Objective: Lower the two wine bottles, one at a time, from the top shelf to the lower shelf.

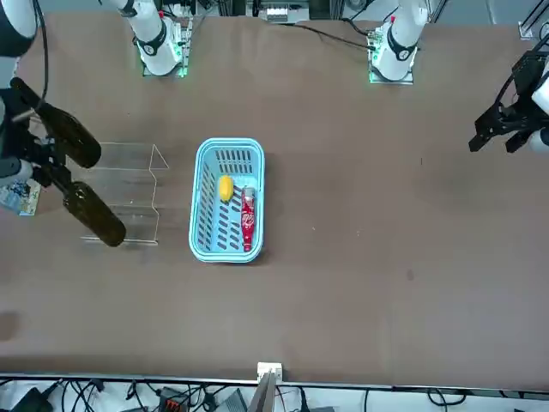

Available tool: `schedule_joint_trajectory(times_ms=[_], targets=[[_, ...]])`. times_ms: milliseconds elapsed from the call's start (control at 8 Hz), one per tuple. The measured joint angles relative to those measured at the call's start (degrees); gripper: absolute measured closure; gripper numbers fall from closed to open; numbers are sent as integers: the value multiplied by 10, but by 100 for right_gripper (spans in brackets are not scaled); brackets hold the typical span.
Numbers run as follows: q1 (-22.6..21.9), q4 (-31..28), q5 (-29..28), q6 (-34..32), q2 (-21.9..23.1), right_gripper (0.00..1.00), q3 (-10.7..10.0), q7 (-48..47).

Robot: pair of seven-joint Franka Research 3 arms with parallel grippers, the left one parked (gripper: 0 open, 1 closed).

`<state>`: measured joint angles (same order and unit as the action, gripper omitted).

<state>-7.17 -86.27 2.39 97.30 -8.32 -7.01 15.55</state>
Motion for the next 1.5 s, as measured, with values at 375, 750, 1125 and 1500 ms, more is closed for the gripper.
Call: schedule_joint_trajectory(times_ms=[375,750,1125,1500], targets=[[-2,-23,-12,12,-18,62,0,0],[-2,-52,-22,15,-27,62,0,0],[-3,-65,-22,16,-27,62,0,0],[-3,-65,-22,16,-27,62,0,0]])
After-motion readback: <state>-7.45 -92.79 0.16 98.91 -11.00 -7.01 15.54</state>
